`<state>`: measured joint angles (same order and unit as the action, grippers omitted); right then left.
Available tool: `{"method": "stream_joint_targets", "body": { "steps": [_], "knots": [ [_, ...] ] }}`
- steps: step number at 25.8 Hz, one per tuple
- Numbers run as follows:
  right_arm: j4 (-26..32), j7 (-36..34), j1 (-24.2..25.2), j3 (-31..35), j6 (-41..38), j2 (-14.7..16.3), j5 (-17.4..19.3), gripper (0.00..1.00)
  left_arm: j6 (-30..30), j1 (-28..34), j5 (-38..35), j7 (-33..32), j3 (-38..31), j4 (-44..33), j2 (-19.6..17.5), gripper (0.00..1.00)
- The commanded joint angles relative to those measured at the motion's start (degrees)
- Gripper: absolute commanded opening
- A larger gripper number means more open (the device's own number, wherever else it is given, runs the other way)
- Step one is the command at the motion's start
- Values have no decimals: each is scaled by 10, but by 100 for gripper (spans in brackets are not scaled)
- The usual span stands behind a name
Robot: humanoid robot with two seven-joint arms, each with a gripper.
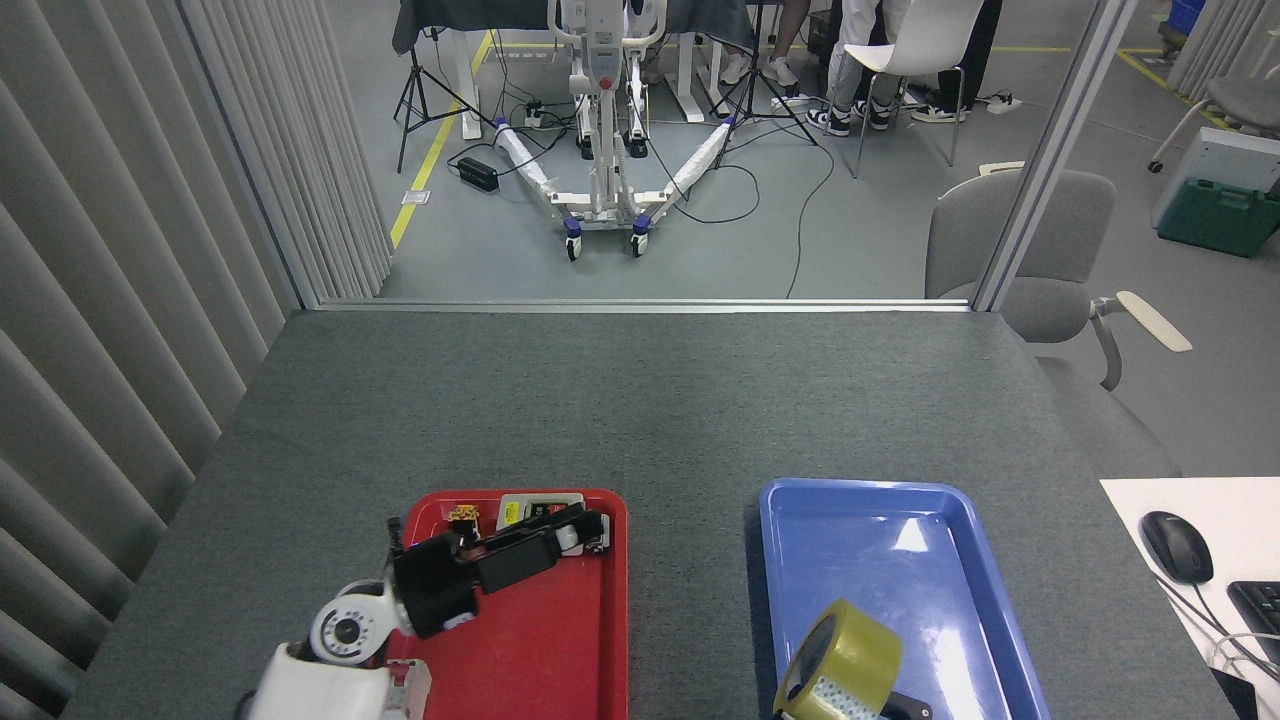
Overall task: Place and move tape with both arms
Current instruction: 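Lower the tape roll into the blue tray with the right gripper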
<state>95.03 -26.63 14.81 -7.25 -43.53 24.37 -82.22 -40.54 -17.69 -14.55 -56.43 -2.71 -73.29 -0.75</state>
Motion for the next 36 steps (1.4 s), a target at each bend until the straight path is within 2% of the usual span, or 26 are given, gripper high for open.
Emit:
{"method": "stream_joint_targets", "body": {
  "steps": [1, 4, 6, 8, 10, 11, 12, 14, 17, 19, 21, 26, 27, 29, 30, 32, 33, 35, 36],
  "knots": [
    [6, 48, 0, 32, 64, 4, 11, 0, 4, 68, -113, 148, -12, -84, -89, 100],
    [15, 219, -3, 58, 121, 5, 22, 0, 20, 130, -304, 328, -5, -142, -115, 100],
    [16, 349, -14, 72, 157, 4, 36, 0, 87, 170, -436, 395, 21, -189, -114, 100],
    [15, 468, -46, 74, 192, 5, 45, 0, 248, 191, -512, 422, 80, -219, -106, 100],
    [11, 567, -73, 75, 212, 4, 57, 0, 426, 195, -523, 432, 124, -227, -96, 100],
    [9, 615, -87, 75, 221, 4, 68, 0, 492, 195, -525, 432, 142, -231, -94, 100],
    [9, 664, -104, 76, 231, 4, 82, 0, 512, 195, -526, 434, 156, -234, -90, 100],
    [6, 754, -133, 75, 260, 5, 111, 0, 500, 195, -555, 445, 164, -236, -86, 100],
    [0, 874, -173, 70, 323, 3, 152, 0, 489, 199, -652, 509, 174, -235, -85, 100],
    [-3, 932, -189, 61, 376, 4, 166, 0, 488, 203, -681, 526, 173, -235, -80, 100],
    [-9, 954, -210, 31, 445, 4, 166, 0, 485, 203, -681, 525, 168, -237, -79, 100],
    [-42, 954, -270, -71, 630, 0, 166, 0, 477, 200, -681, 526, 153, -258, -78, 100],
    [-45, 954, -276, -79, 652, -3, 166, 11, 477, 199, -681, 527, 153, -258, -78, 100],
    [-46, 954, -279, -81, 667, -5, 166, 18, 469, 195, -681, 526, 150, -258, -78, 100],
    [-49, 950, -279, -82, 667, -4, 166, 27, 467, 189, -681, 524, 139, -256, -78, 100],
    [-53, 950, -279, -83, 667, -2, 163, 54, 455, 180, -680, 524, 111, -248, -84, 100],
    [-55, 949, -278, -84, 667, -2, 161, 63, 444, 180, -680, 525, 111, -248, -85, 100],
    [-56, 947, -277, -85, 668, 1, 160, 91, 410, 180, -680, 533, 110, -252, -85, 100],
    [-56, 943, -276, -85, 668, 2, 159, 100, 398, 178, -680, 533, 109, -252, -85, 100]
  ]
}}
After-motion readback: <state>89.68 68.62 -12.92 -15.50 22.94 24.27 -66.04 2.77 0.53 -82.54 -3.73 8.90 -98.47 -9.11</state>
